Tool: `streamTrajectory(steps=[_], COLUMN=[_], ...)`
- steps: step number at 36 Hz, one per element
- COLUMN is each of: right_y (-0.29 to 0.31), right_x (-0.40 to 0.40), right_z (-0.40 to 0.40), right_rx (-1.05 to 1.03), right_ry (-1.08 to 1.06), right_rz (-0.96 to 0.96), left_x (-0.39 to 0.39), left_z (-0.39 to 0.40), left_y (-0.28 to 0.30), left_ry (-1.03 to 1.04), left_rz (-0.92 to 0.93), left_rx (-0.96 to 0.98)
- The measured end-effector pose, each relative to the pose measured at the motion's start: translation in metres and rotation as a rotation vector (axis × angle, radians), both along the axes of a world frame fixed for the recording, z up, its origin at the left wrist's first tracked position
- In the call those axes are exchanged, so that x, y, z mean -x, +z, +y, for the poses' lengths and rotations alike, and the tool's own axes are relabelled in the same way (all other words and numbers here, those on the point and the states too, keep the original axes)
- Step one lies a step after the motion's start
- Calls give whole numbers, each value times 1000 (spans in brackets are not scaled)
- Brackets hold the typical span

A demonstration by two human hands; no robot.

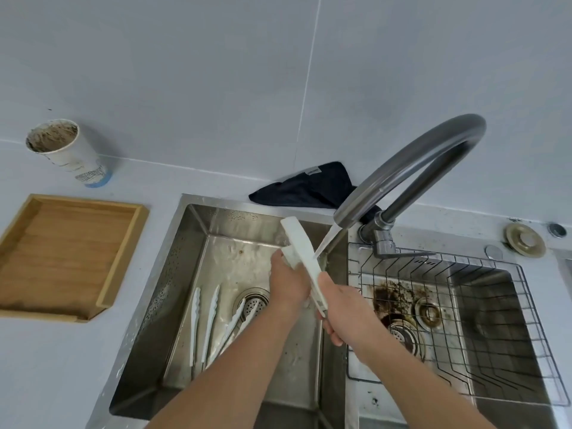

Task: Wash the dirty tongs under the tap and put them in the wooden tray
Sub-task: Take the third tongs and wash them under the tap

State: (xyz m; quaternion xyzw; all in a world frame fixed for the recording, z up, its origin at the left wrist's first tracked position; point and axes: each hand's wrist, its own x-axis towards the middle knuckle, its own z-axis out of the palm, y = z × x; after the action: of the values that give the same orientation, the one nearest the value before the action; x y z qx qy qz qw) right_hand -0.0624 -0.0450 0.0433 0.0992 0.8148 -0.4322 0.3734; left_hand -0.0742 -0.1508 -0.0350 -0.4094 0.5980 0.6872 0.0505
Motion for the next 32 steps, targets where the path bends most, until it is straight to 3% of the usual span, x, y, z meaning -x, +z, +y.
streamTrajectory(steps=[5,12,16,21,32], right_y=[1,-3,0,0,9], right_x=[-2,6,-2,-18,-12], right_z=[2,5,4,-3,15], right_rx=[45,145,98,56,62], right_ry=[-42,-276,-218,-149,-169], right_rz=[-29,-202,-140,-1,-41], left_x=[10,-5,-6,16,22], left_z=[-16,-3,-5,-18,-34], left_y=[-11,5,1,8,-1], left_ry=[1,-166,-132,-154,-229], left_rz=[-86,40,-7,-130,-129], left_rx=[79,75,79,290,447])
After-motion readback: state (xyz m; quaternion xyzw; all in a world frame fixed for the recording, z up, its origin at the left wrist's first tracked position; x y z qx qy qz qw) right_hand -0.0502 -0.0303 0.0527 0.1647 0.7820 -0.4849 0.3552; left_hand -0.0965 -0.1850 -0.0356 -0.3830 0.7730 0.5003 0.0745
